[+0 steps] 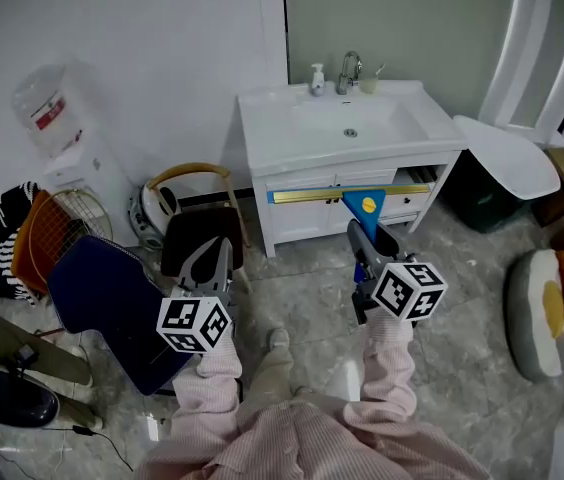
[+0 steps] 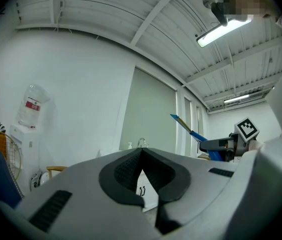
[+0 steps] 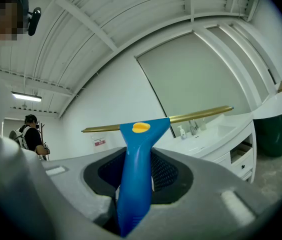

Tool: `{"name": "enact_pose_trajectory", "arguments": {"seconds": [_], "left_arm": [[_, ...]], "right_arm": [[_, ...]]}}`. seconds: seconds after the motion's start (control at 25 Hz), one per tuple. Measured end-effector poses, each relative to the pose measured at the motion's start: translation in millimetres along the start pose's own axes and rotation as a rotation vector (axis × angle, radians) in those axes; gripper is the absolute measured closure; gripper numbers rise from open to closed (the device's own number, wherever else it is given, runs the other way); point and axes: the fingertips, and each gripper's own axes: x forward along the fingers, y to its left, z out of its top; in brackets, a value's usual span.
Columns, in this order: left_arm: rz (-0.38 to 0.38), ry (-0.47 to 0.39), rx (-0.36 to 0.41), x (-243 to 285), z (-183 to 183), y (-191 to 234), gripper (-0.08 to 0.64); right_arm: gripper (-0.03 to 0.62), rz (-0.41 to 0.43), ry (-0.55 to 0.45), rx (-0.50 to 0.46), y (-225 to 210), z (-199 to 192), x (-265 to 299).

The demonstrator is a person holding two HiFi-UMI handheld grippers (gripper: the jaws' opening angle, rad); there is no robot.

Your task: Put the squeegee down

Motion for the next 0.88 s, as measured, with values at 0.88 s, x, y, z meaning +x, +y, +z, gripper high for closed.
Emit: {"name": "enact_pose_trajectory", "arguments": {"seconds": [0.88], "left_arm": [[-0.090,0.044,-0.032,223,9,134,0.558]], "right_arm": [[0.468,-0.076,0.035,0.033,-80,18,228]]}}
